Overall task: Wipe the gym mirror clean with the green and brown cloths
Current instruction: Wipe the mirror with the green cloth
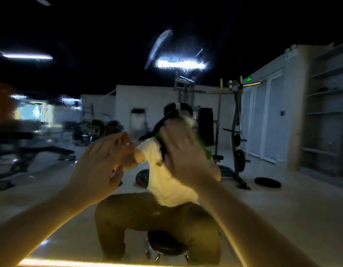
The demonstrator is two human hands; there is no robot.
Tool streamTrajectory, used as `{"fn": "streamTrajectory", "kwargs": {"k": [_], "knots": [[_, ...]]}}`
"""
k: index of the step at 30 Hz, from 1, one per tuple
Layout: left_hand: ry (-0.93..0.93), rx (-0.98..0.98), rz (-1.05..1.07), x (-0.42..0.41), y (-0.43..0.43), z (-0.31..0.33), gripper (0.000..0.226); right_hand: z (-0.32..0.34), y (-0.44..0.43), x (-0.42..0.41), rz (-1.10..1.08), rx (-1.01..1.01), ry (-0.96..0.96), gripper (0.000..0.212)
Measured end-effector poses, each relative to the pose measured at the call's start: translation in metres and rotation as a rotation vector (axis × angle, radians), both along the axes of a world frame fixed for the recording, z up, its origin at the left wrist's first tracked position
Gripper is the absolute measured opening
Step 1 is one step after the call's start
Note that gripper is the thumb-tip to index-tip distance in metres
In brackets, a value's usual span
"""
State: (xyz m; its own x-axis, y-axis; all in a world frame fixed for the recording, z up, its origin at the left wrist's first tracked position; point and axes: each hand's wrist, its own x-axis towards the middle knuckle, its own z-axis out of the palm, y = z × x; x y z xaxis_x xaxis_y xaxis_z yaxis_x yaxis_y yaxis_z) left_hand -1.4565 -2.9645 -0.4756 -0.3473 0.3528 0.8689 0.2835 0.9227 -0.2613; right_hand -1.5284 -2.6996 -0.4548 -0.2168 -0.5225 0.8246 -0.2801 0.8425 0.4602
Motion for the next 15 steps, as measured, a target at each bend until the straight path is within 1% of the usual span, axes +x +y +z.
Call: {"fn": "streamTrajectory", "kwargs": {"k": [2, 5, 7, 8, 9, 10, 11, 13, 15], "knots": [[-0.002, -0.021, 0.024, -0.006, 0.002, 0.02, 0.066, 0.033, 0.04, -0.003, -0.118, -0.235, 0.061, 0.071], [0.026, -0.033, 0.058, -0.013, 0.008, 0.038, 0.078, 0.068, 0.092, -0.002, -0.229, -0.648, 0.032, 0.071], [0.032, -0.071, 0.093, -0.018, 0.004, 0.043, 0.084, 0.078, 0.089, -0.004, -0.248, -0.833, -0.013, 0.071], [0.029, -0.086, 0.112, -0.019, 0.001, 0.045, 0.086, 0.08, 0.074, -0.004, -0.253, -0.876, -0.03, 0.071], [0.029, -0.091, 0.12, -0.02, -0.004, 0.047, 0.087, 0.08, 0.054, -0.003, -0.25, -0.878, -0.037, 0.071], [0.037, -0.088, 0.116, -0.02, -0.009, 0.049, 0.087, 0.077, 0.033, -0.002, -0.243, -0.838, -0.028, 0.07], [0.051, -0.078, 0.103, -0.019, -0.014, 0.051, 0.085, 0.071, 0.01, -0.001, -0.229, -0.757, -0.01, 0.07], [0.087, -0.043, 0.067, -0.014, -0.021, 0.059, 0.079, 0.056, -0.039, 0.003, -0.192, -0.527, 0.013, 0.069], [0.119, -0.013, 0.035, -0.006, -0.027, 0.071, 0.071, 0.042, -0.081, 0.009, -0.127, -0.26, -0.043, 0.067]]}}
